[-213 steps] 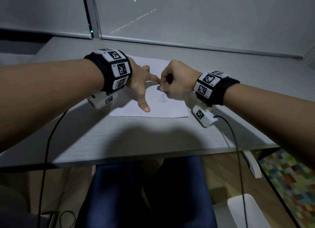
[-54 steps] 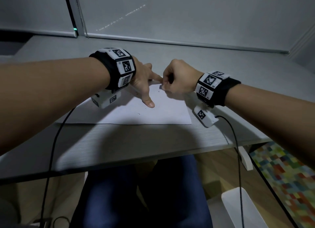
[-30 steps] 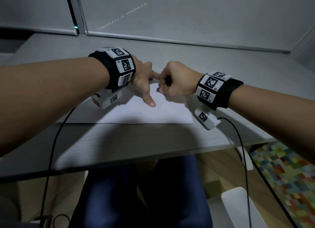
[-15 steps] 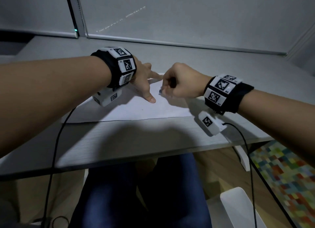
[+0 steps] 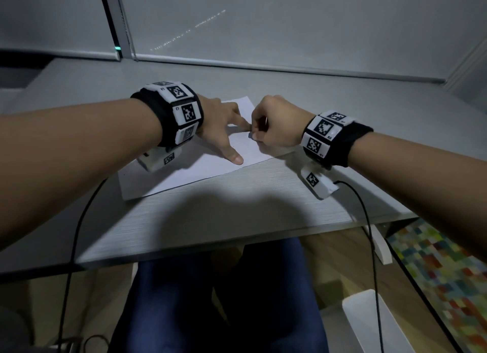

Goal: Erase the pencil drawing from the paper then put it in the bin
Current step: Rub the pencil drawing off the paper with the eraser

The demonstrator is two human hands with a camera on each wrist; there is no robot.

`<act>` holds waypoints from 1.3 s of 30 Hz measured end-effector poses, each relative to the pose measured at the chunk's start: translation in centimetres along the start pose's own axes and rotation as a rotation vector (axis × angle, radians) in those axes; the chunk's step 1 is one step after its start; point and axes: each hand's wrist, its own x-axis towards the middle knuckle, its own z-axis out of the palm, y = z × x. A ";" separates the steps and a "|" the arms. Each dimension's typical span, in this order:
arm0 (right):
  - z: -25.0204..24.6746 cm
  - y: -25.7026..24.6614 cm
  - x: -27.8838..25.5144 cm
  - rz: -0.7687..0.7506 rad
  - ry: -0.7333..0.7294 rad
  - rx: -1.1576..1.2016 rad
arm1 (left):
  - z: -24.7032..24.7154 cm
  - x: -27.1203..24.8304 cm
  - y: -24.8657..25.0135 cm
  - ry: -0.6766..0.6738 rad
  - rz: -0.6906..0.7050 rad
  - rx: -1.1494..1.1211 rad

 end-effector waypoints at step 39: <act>-1.7 0.5 -1.2 -0.119 -0.072 0.001 | 0.3 0.6 -0.1 0.010 -0.046 0.046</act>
